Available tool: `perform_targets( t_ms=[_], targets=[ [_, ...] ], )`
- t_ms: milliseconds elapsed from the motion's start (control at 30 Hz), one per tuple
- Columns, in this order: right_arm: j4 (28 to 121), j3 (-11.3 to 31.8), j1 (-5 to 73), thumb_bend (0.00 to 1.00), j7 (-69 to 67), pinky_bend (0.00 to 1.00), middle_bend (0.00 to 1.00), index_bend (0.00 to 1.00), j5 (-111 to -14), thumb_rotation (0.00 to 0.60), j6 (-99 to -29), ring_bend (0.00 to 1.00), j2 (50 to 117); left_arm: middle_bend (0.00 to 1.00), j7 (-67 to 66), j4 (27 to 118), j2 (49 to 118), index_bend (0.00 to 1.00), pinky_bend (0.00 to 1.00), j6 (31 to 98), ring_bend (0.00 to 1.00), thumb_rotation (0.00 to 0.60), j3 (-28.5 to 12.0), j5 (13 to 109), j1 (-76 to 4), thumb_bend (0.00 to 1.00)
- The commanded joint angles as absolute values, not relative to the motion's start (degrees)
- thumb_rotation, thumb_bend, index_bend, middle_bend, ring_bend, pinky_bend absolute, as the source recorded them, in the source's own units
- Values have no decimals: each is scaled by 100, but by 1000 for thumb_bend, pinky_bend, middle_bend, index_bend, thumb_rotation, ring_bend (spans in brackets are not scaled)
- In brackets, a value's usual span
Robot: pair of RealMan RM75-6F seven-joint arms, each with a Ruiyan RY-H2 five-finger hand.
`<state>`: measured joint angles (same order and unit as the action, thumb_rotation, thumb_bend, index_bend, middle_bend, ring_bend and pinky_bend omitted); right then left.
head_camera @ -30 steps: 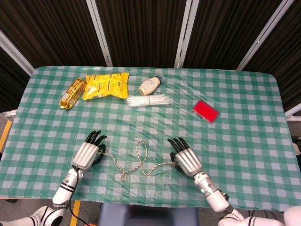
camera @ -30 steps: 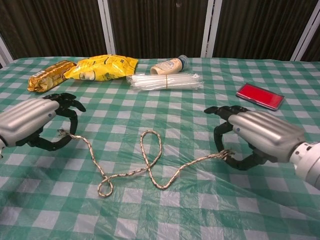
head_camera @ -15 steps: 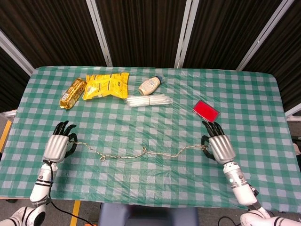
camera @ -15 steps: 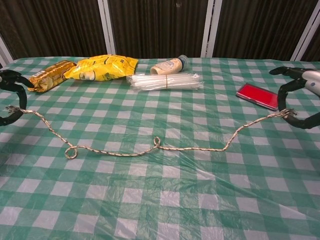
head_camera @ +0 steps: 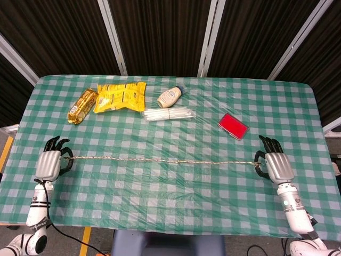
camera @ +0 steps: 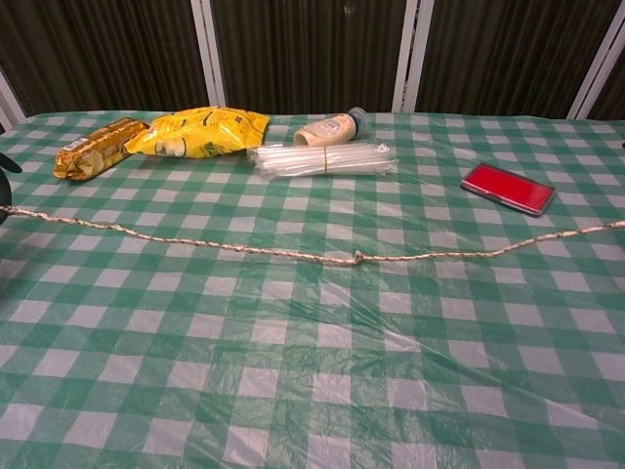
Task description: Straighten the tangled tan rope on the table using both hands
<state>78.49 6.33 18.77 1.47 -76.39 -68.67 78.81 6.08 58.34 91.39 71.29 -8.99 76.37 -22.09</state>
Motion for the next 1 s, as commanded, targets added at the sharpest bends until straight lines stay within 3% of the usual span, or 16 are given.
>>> perform_targets(
  t_ms=[33, 1000],
  targets=[
    [7662, 579, 1793, 497, -34, 0, 142, 769, -7594, 600, -6833, 0, 7905, 209, 671, 5686, 9210, 665, 112, 7005, 80, 600, -924, 7572, -2242, 483],
    [6850, 542, 1788, 497, -144, 0, 142, 769, -7429, 600, -6398, 0, 8266, 210, 1016, 4331, 9777, 665, 113, 6323, 80, 600, -982, 7413, -2492, 482]
  ],
)
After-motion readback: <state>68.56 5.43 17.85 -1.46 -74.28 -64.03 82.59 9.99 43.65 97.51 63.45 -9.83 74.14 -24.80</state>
